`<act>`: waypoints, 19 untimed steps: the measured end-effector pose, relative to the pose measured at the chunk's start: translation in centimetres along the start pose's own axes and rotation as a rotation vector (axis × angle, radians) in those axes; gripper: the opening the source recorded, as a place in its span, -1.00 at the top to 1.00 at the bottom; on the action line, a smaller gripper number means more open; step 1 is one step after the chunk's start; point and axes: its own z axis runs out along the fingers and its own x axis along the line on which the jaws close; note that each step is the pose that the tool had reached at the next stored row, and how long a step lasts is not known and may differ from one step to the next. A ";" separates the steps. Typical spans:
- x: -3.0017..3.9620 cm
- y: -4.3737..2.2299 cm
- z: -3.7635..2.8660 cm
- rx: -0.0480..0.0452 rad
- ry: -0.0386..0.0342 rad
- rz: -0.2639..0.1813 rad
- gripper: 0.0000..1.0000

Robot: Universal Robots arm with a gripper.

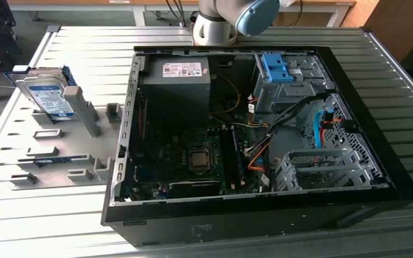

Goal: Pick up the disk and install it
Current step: 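Pick up the disk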

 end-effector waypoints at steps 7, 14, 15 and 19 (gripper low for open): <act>-0.02 0.55 0.71 0.0271 -0.0004 0.002 -0.10; -0.26 0.57 1.24 0.0287 -0.0011 0.007 -0.10; -0.26 0.58 1.31 0.0287 -0.0012 0.007 -0.10; -0.27 0.58 1.73 0.0239 -0.0011 0.007 -0.10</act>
